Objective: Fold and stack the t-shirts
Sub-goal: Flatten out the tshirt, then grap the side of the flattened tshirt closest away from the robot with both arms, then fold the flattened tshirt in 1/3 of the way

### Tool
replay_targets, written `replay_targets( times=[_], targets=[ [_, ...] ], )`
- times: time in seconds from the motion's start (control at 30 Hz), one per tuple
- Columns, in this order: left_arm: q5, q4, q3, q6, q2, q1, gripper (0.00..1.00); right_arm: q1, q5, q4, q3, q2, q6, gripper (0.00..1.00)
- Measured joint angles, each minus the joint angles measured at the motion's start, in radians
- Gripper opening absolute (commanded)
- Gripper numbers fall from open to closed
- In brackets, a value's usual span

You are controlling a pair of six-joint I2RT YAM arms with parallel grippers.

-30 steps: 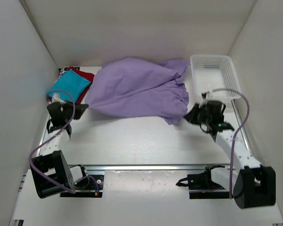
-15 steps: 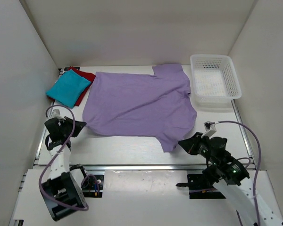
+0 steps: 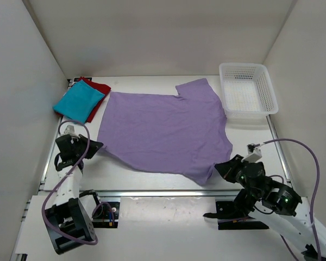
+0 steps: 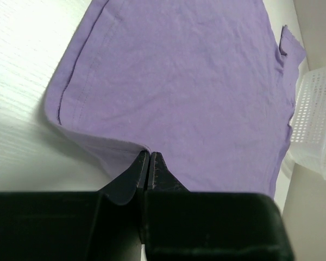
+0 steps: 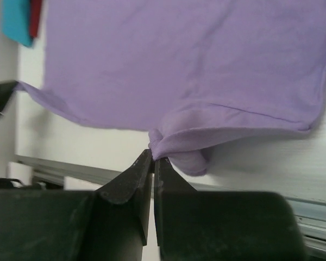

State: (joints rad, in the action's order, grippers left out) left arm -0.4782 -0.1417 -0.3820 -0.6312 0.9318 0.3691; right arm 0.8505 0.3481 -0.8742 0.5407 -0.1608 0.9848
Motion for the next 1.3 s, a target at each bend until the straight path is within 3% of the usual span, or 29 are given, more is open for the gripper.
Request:
replay_targets(
  times=[0.17, 0.27, 0.33, 0.47, 0.53, 0.7, 0.93, 1.3],
  targets=[
    [-0.001, 0.074, 0.002, -0.063, 0.059, -0.001, 0.0, 0.128, 0.131, -0.002, -0.04, -0.101, 0.015, 0.0],
    [0.0, 0.129, 0.014, -0.108, 0.099, 0.011, 0.0, 0.054, 0.15, 0.066, -0.03, -0.235, -0.07, 0.0],
    [0.006, 0.158, 0.029, -0.139, 0.113, 0.016, 0.0, -0.159, 0.046, 0.172, -0.023, -0.345, -0.183, 0.0],
    [0.023, 0.206, 0.037, -0.195, 0.135, 0.026, 0.0, -0.813, -0.376, 0.434, -0.053, -0.489, -0.34, 0.0],
    [0.027, 0.23, 0.035, -0.213, 0.156, 0.027, 0.0, -0.982, -0.446, 0.506, -0.057, -0.574, -0.39, 0.01],
    [0.047, 0.277, 0.022, -0.248, 0.236, 0.027, 0.0, -0.912, -0.549, 0.619, -0.014, -0.775, -0.459, 0.0],
    [0.076, 0.303, 0.002, -0.274, 0.305, 0.025, 0.0, -0.855, -0.551, 0.729, 0.093, -0.973, -0.496, 0.0],
    [0.141, 0.304, -0.204, -0.266, 0.497, -0.031, 0.0, -0.84, -0.544, 0.811, 0.2, -1.162, -0.521, 0.0]
  ],
)
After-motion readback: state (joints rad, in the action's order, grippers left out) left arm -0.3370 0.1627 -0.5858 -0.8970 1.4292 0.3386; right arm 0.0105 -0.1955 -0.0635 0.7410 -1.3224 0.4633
